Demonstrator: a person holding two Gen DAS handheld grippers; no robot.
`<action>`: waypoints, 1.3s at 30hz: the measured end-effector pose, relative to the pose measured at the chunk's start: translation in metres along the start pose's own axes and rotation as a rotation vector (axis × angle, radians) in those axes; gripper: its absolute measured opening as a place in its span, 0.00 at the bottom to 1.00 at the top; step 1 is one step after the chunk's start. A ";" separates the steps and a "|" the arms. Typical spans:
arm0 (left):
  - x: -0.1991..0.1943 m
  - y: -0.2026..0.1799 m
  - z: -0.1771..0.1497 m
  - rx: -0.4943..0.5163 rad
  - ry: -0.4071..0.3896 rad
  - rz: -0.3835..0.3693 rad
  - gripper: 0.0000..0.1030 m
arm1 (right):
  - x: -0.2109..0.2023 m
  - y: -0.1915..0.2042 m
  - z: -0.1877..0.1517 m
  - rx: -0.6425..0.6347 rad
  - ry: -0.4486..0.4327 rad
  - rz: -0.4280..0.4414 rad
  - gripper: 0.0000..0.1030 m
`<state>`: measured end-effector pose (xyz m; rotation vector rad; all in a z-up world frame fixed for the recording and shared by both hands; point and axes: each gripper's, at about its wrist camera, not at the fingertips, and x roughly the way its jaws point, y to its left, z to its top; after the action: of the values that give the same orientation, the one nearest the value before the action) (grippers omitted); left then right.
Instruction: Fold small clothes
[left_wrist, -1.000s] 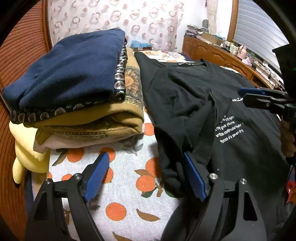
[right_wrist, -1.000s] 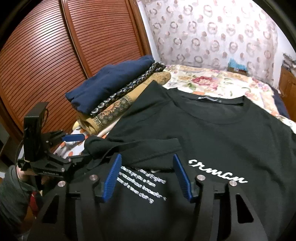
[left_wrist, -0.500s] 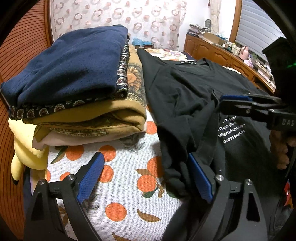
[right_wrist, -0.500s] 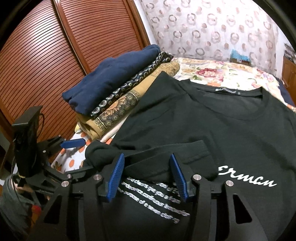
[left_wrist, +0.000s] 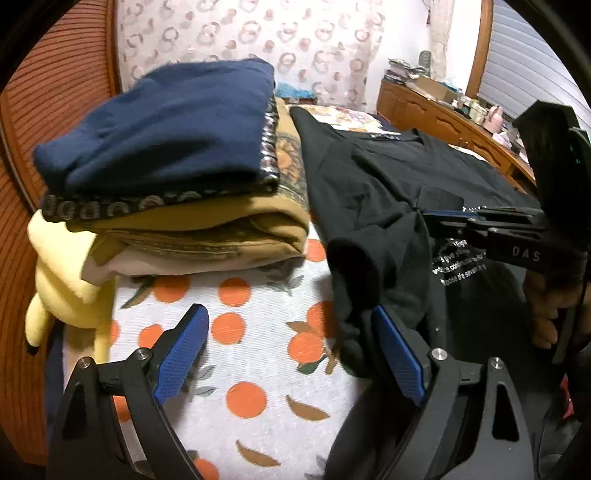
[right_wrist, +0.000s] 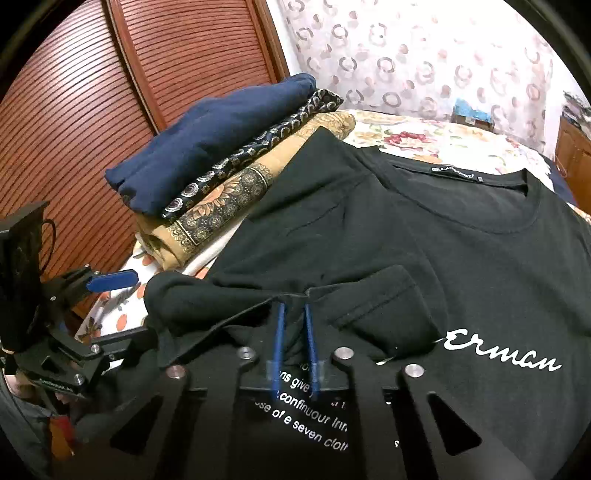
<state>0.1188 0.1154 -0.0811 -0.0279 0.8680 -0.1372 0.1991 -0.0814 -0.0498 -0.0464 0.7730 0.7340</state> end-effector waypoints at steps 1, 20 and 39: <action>-0.002 0.000 0.000 0.000 -0.009 0.005 0.88 | -0.003 0.000 0.000 -0.004 -0.014 0.008 0.04; -0.009 -0.019 0.005 0.032 -0.071 0.008 0.88 | -0.086 -0.037 -0.033 -0.029 -0.161 -0.179 0.20; 0.015 -0.026 0.002 0.065 0.052 0.002 0.88 | -0.014 -0.042 0.003 -0.155 0.005 -0.197 0.37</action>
<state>0.1267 0.0881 -0.0892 0.0373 0.9149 -0.1648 0.2204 -0.1201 -0.0478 -0.2615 0.7035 0.6048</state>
